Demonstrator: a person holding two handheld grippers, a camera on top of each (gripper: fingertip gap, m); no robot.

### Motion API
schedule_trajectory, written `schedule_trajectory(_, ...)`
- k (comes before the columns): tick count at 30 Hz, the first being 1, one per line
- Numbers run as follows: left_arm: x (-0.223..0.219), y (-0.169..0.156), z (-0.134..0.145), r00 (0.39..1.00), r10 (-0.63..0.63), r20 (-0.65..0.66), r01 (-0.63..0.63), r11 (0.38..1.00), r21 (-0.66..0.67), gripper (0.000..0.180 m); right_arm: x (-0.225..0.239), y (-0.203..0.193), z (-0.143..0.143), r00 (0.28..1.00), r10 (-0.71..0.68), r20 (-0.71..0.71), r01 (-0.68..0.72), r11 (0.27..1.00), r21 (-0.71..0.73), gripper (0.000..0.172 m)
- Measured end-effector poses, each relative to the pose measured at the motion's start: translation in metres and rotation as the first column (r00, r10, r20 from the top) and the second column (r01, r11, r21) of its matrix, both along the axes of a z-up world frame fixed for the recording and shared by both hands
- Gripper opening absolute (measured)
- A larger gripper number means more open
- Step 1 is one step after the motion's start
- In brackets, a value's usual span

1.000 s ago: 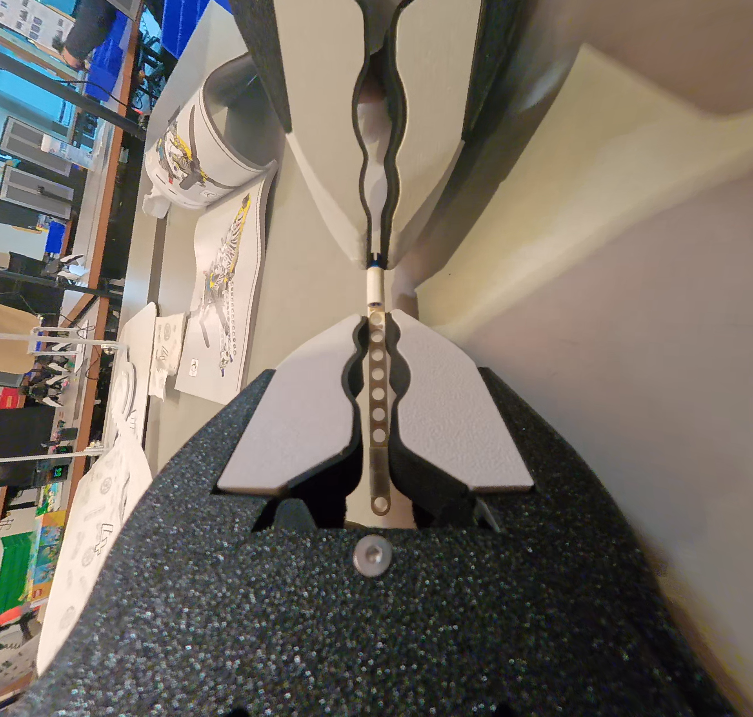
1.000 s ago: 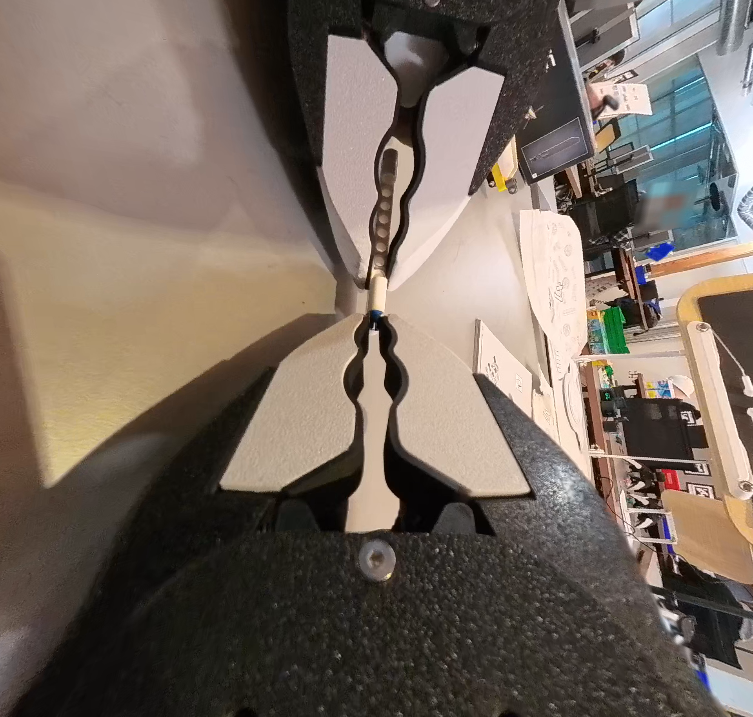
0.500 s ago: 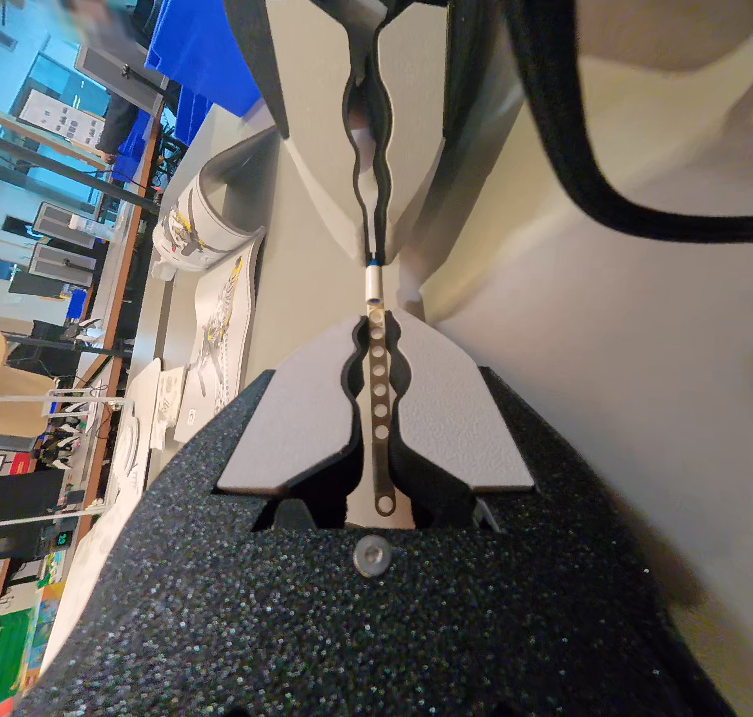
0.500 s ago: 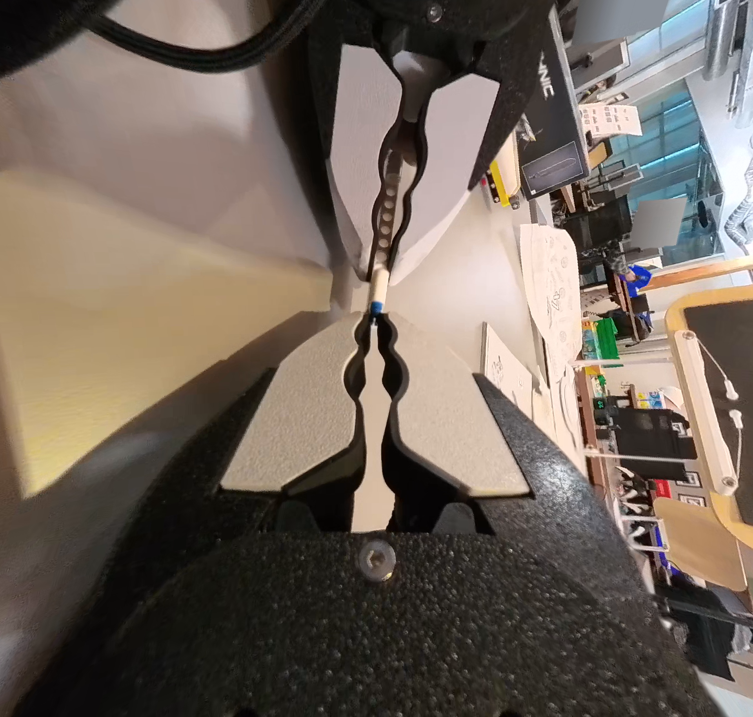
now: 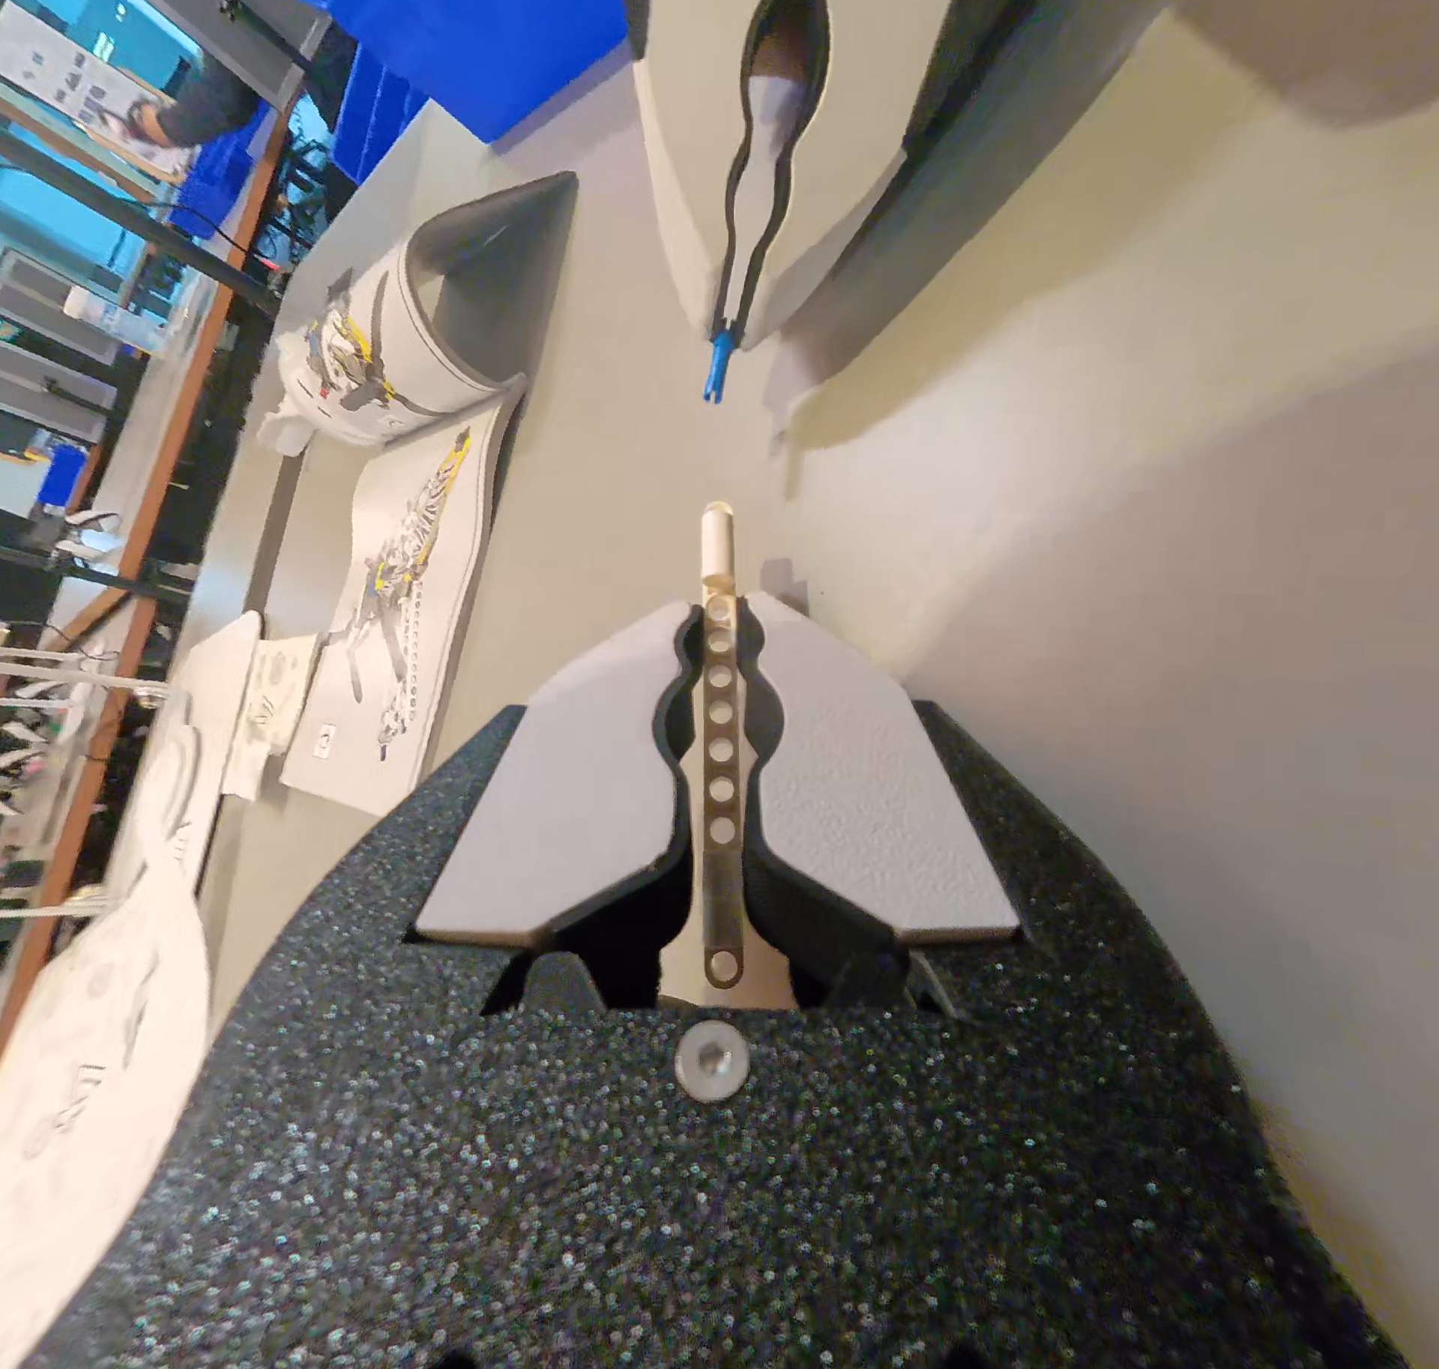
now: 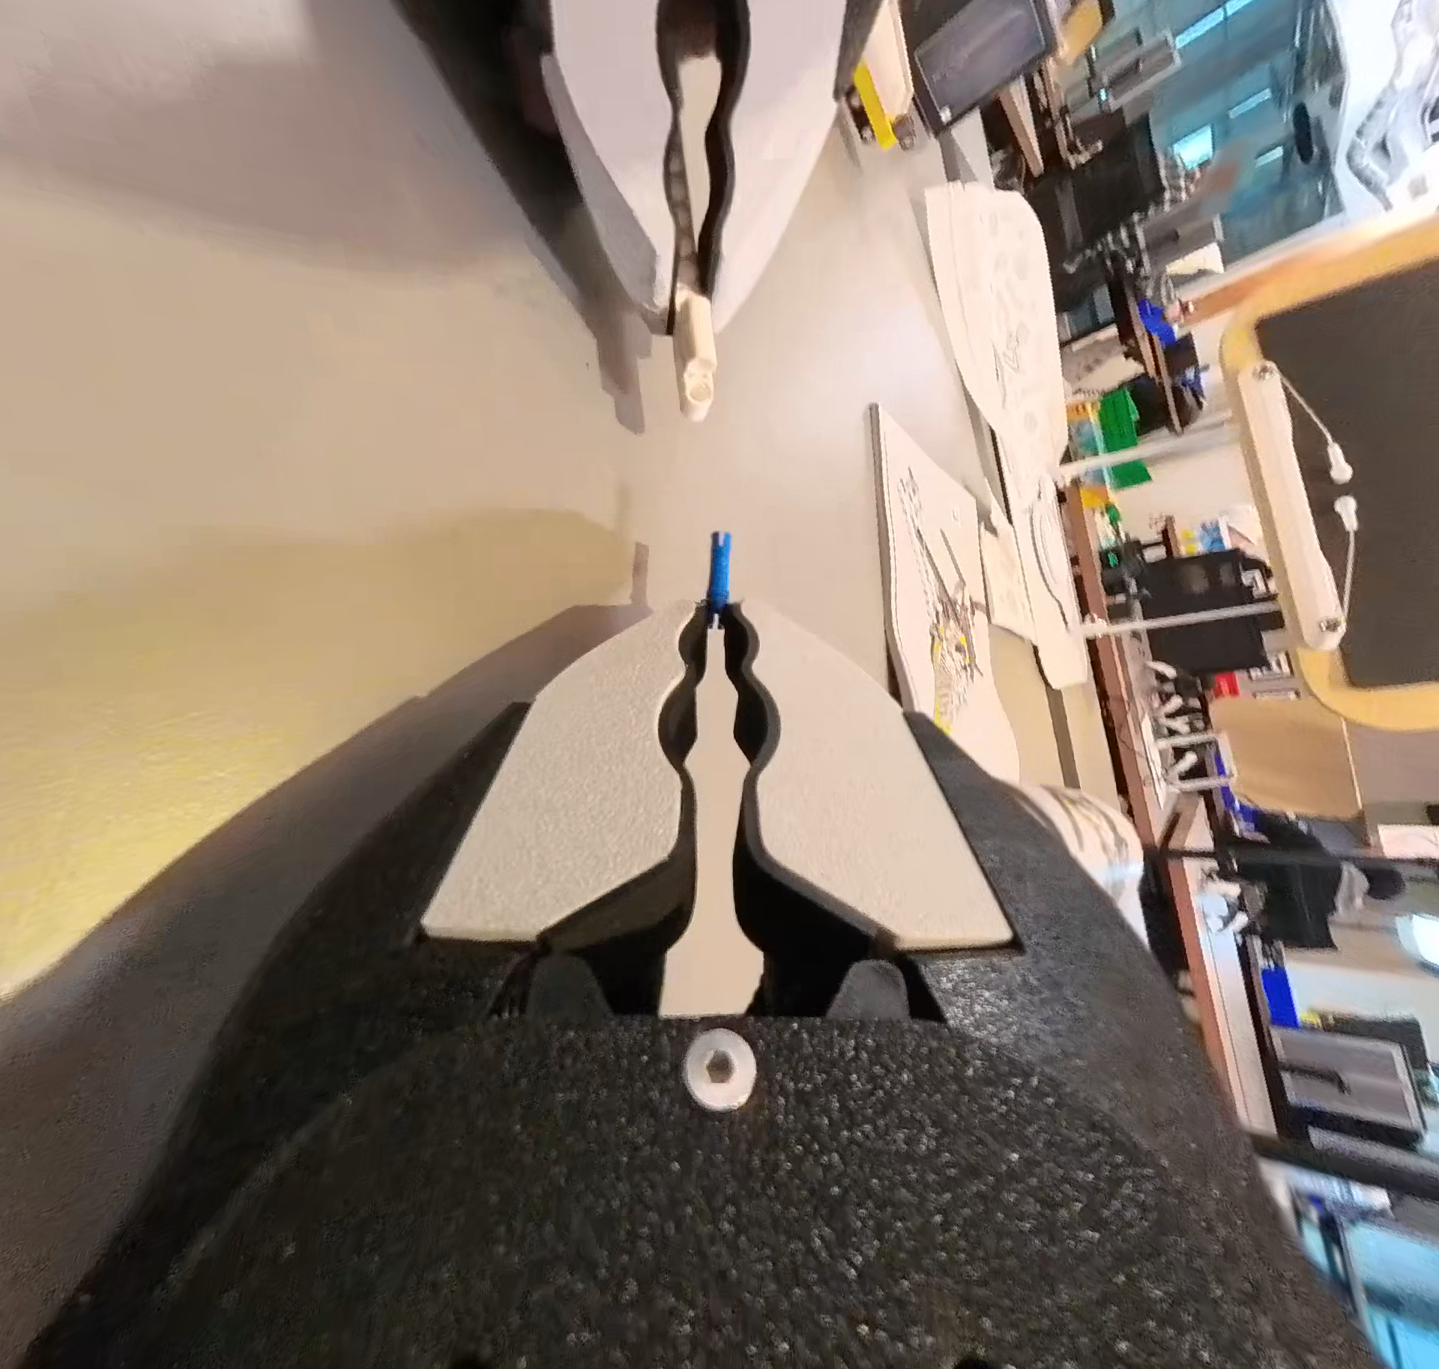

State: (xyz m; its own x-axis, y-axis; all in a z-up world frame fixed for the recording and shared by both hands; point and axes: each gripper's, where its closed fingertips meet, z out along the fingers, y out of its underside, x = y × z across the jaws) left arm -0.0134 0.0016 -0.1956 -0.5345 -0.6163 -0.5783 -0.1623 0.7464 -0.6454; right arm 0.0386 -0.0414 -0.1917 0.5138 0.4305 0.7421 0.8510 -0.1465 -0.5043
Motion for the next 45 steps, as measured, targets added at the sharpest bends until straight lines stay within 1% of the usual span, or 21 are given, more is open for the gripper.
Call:
schedule_trajectory(3, 0.004, -0.004, 0.0, 0.999, 0.006, -0.034, -0.007, 0.999, -0.048, 0.009, 0.004, -0.011, 0.002, 0.996, -0.087, 0.009, 0.087, 0.996, 0.005, 0.004)
schedule_trajectory(5, 0.006, -0.007, 0.0, 0.998, 0.013, -0.065, -0.017, 0.997, -0.074, 0.009, 0.006, -0.023, 0.01, 0.988, -0.153, 0.014, 0.152, 0.988, 0.031, 0.004)
schedule_trajectory(9, 0.006, -0.015, -0.001, 0.997, 0.0, -0.082, -0.007, 0.996, -0.091, 0.009, 0.015, -0.062, 0.041, 0.957, -0.291, 0.019, 0.287, 0.952, 0.107, 0.004)
schedule_trajectory(13, 0.004, -0.024, -0.002, 0.996, -0.019, -0.084, 0.012, 0.997, -0.078, 0.009, 0.044, -0.117, 0.091, 0.887, -0.459, 0.051, 0.438, 0.871, 0.222, 0.004)
schedule_trajectory(15, 0.004, -0.029, -0.002, 0.996, -0.028, -0.083, 0.022, 0.997, -0.077, 0.009, 0.071, -0.148, 0.112, 0.834, -0.551, 0.039, 0.524, 0.812, 0.257, 0.004)
schedule_trajectory(16, 0.004, -0.03, -0.002, 0.996, -0.03, -0.083, 0.024, 0.997, -0.078, 0.009, 0.089, -0.163, 0.117, 0.801, -0.599, 0.027, 0.574, 0.779, 0.252, 0.004)
schedule_trajectory(18, 0.004, -0.033, -0.002, 0.996, -0.035, -0.087, 0.027, 0.996, -0.082, 0.009, 0.129, -0.186, 0.108, 0.727, -0.686, -0.008, 0.676, 0.715, 0.178, 0.004)
schedule_trajectory(21, 0.005, -0.035, -0.002, 0.995, -0.035, -0.092, 0.028, 0.996, -0.085, 0.009, 0.178, -0.208, 0.08, 0.633, -0.773, -0.047, 0.774, 0.631, 0.053, 0.005)
schedule_trajectory(23, 0.005, -0.034, -0.002, 0.994, -0.032, -0.102, 0.022, 0.995, -0.095, 0.009, 0.196, -0.214, 0.065, 0.594, -0.801, -0.072, 0.802, 0.597, -0.019, 0.016)
schedule_trajectory(25, 0.005, -0.032, -0.003, 0.994, -0.026, -0.109, 0.014, 0.995, -0.103, 0.009, 0.202, -0.217, 0.061, 0.568, -0.819, -0.081, 0.818, 0.573, -0.057, 0.02)
schedule_trajectory(26, 0.005, -0.032, -0.003, 0.994, -0.024, -0.11, 0.012, 0.995, -0.104, 0.009, 0.201, -0.217, 0.063, 0.567, -0.82, -0.082, 0.818, 0.572, -0.066, 0.021)
schedule_trajectory(28, 0.004, -0.032, -0.003, 0.994, -0.026, -0.109, 0.015, 0.995, -0.102, 0.009, 0.189, -0.213, 0.075, 0.589, -0.806, -0.064, 0.804, 0.592, -0.048, 0.02)
schedule_trajectory(29, 0.004, -0.033, -0.003, 0.994, -0.029, -0.108, 0.017, 0.995, -0.103, 0.009, 0.179, -0.209, 0.083, 0.614, -0.788, -0.049, 0.787, 0.615, -0.036, 0.019)
schedule_trajectory(31, 0.004, -0.034, -0.003, 0.993, -0.041, -0.108, 0.03, 0.994, -0.101, 0.009, 0.148, -0.191, 0.095, 0.691, -0.722, -0.046, 0.721, 0.692, -0.036, 0.014)
schedule_trajectory(33, 0.004, -0.036, -0.002, 0.994, -0.052, -0.099, 0.043, 0.995, -0.09, 0.009, 0.107, -0.164, 0.097, 0.784, -0.618, -0.061, 0.614, 0.786, -0.072, 0.013)
schedule_trajectory(36, 0.002, -0.038, -0.002, 0.995, -0.067, -0.077, 0.062, 0.996, -0.062, 0.009, 0.038, -0.116, 0.084, 0.901, -0.423, -0.096, 0.41, 0.903, -0.128, 0.013)
schedule_trajectory(38, 0.001, -0.038, -0.002, 0.996, -0.071, -0.061, 0.07, 0.997, -0.021, 0.009, -0.004, -0.083, 0.069, 0.946, -0.289, -0.148, 0.266, 0.952, -0.153, 0.013)
schedule_trajectory(41, 0.0, -0.037, -0.001, 0.997, -0.069, -0.031, 0.07, 0.997, 0.036, 0.009, -0.036, -0.044, 0.043, 0.971, -0.17, -0.171, 0.14, 0.974, -0.175, 0.013)
schedule_trajectory(45, -0.002, -0.033, 0.001, 0.999, -0.051, -0.011, 0.051, 0.996, 0.07, 0.009, -0.051, -0.012, 0.019, 0.981, -0.104, -0.162, 0.074, 0.981, -0.179, 0.014)
